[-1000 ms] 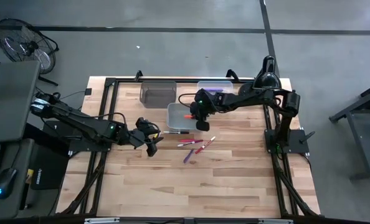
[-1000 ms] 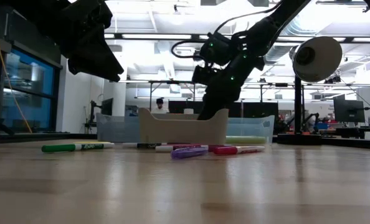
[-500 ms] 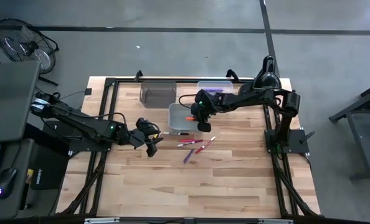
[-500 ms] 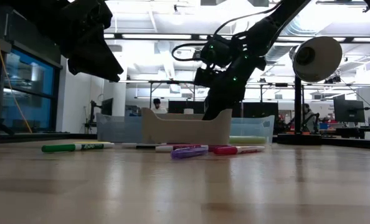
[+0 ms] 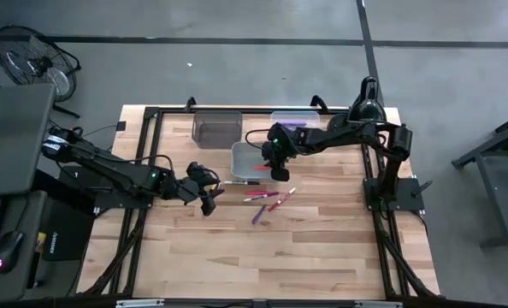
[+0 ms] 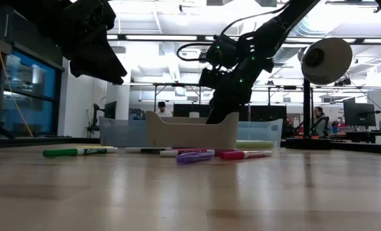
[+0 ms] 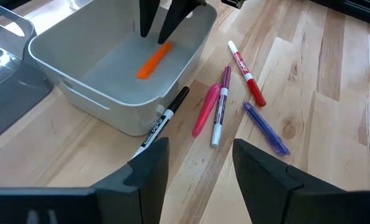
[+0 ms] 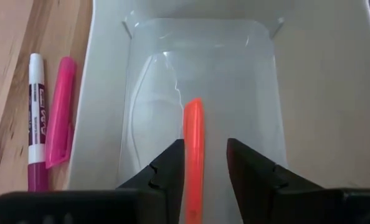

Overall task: Pick & Place Markers
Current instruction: Put the purple pen into the gray bin

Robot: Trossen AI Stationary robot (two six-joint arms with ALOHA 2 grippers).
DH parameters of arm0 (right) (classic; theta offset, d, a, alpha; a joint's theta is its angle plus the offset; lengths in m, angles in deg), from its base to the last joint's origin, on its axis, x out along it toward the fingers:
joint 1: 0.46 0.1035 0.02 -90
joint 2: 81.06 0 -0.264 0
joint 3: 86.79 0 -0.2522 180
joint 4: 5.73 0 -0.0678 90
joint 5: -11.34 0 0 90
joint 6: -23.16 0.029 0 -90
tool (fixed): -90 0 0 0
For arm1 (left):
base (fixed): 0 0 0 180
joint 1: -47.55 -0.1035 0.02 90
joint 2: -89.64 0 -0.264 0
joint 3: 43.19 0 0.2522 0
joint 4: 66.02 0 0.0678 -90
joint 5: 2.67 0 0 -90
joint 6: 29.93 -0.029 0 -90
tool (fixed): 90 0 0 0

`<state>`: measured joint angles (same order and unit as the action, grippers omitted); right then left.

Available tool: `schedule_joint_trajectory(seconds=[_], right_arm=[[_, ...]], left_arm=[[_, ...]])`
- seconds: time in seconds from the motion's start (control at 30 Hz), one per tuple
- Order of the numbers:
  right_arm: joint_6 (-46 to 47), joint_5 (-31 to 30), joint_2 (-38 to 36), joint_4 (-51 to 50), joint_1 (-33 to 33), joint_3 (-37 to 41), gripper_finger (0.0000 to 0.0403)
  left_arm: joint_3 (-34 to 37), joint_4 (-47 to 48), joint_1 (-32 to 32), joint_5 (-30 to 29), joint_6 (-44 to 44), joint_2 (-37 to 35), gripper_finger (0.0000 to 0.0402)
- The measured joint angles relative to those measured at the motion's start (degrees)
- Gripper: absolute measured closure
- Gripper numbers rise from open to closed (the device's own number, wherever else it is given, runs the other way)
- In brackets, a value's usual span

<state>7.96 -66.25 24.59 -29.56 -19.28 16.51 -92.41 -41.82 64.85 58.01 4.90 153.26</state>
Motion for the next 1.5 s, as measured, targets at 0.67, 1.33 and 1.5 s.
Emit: schedule_joint_trajectory(seconds=[0.67,1.33,1.5], right_arm=[[-1.3,1.4,-14.6,-2.7,0.3,0.0,0.0285],[-1.8,2.6,-21.4,-8.2,11.0,0.0,0.0285],[-1.4,-0.2,-21.3,-8.2,13.2,0.0,0.0285]], left_arm=[[0.0,0.2,0.0,-0.1,0.0,0.0,0.0227],[0.0,0.1,0.0,-0.1,-3.6,-0.3,0.0227],[0.9,-1.6,0.0,-1.0,-6.3,-1.8,0.0227]])
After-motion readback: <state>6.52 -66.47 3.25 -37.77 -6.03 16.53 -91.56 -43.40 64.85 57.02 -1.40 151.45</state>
